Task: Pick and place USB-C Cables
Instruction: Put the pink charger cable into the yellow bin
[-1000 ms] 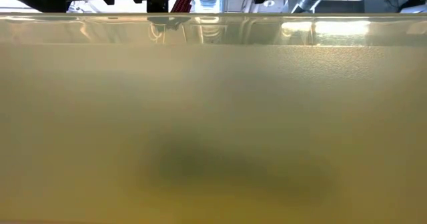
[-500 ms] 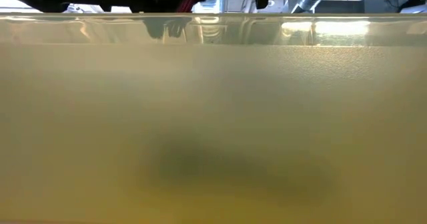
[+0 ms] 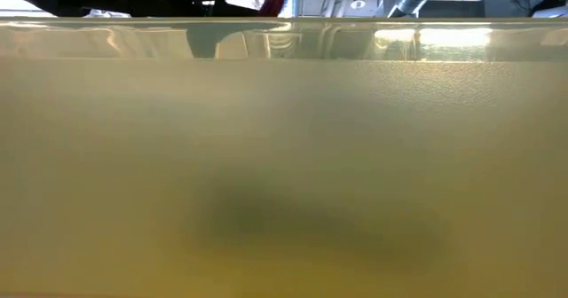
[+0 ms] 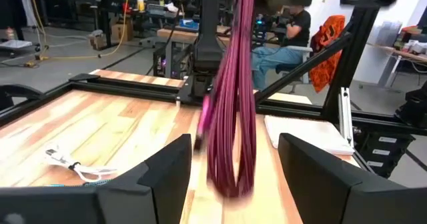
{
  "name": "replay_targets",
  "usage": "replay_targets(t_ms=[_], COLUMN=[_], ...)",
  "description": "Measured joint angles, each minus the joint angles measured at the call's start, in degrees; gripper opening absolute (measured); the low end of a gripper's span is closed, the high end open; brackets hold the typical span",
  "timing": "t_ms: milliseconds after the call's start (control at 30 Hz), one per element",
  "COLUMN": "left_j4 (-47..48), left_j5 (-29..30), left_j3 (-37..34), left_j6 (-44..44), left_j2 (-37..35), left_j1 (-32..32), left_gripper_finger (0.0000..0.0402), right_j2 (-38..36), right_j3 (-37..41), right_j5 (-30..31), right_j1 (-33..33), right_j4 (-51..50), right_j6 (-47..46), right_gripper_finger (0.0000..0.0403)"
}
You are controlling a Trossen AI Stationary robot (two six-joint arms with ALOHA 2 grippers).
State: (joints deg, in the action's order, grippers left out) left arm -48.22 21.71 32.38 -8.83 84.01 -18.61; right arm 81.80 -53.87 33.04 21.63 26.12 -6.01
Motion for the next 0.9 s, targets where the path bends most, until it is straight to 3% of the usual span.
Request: replay_targets(t_ms=[233,500,633,767,900], left_j4=[1.10,1.69,1.70,1.74,1.94], left_j5=[1.05,4.50,4.66,5.96,6.52], left_j3=[0.00,0.00,0.00,0.00,0.00], left_j6=[-0.98,-1.51,-1.52,-1.53,-1.52], left_j2=[0.02,0.02,0.02,0.04,0.04], left_j1=[0.00,0.00,0.00,0.00,0.00], left_gripper_finger=[0.0213,0.0213,0.0213,0.0213,0.0213], right_j2=[-7.43,-5.03,-1.12,1.62,3.75], right_j3=[-0.02,-0.04,-0.04,-0.27,-5.61], right_j5=[2.79,-10.74,-15.64,-24.55,-29.17], right_j1=[4.02,8.05,7.35,4.98,2.99], right_j4=[-7.51,-9.60,-9.65,-10.13,-20.41], right_j6=[-0.34,-8.30,-13.15,-18.71,-21.40], right_gripper_finger=[0.0011,0.0011,0.0011,0.0011,0.0011])
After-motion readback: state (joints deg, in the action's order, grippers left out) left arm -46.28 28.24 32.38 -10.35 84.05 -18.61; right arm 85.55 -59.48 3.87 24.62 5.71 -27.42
